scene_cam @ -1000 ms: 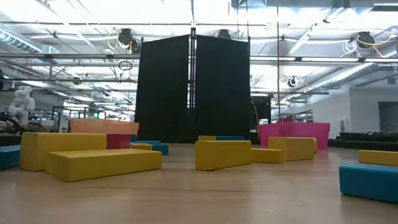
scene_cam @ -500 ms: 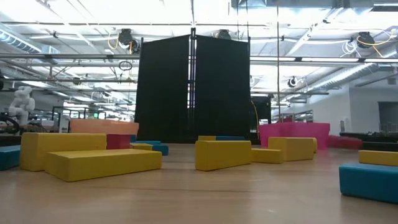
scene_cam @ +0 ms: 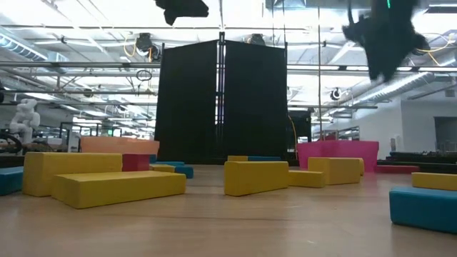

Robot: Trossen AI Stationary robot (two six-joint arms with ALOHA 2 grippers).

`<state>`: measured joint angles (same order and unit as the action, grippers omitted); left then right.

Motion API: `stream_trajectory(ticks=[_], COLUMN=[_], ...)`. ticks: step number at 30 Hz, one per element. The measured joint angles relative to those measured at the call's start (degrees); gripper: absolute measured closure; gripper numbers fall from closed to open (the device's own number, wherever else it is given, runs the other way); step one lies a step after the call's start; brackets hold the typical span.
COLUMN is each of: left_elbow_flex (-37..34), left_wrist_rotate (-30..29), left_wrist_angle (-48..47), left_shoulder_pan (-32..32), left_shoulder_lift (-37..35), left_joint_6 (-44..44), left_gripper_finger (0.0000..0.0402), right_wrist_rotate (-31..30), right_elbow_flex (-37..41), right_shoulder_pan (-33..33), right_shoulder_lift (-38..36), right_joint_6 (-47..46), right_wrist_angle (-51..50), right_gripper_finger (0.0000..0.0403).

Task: Sort blocks
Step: Put the right red block into the red transparent bin

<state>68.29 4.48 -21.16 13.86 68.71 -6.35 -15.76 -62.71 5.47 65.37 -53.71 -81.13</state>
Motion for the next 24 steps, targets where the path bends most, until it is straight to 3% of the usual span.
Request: stream_trajectory(ticks=[4,6,11,18,24], left_elbow_flex=[0.0,0.0,0.0,0.0,0.0], left_wrist_rotate=[-1.9,-3.2,-6.4,-8.8,-8.9], left_wrist_angle=[-0.5,-0.4,-0.4,-0.7,-2.3], left_shoulder_pan=[0.0,0.0,0.0,0.0,0.0], left_shoulder_lift=[-0.1,-0.1,-0.1,-0.1,-0.1], left_joint_6=[0.0,0.0,-0.1,-0.1,-0.1], left_gripper_finger=[0.0258,0.0242,0.0228,0.0228,0.0228], right_wrist_rotate=[7.2,7.5,6.8,1.1,-7.9], right_elbow_flex=[10.0,13.7,20.0,25.7,25.9], right_shoulder_pan=[0.8,0.8,1.3,7.3,12.9], right_shoulder_lift=[-6.0,-7.0,-6.3,-1.3,-0.8], right_joint_6=[-12.2,-15.7,-12.1,-13.1,-17.3], right_wrist_angle=[1.9,4.7,11.9,14.8,16.3], right_gripper_finger=[0.0160,0.0160,0.0160,0.0161,0.0161])
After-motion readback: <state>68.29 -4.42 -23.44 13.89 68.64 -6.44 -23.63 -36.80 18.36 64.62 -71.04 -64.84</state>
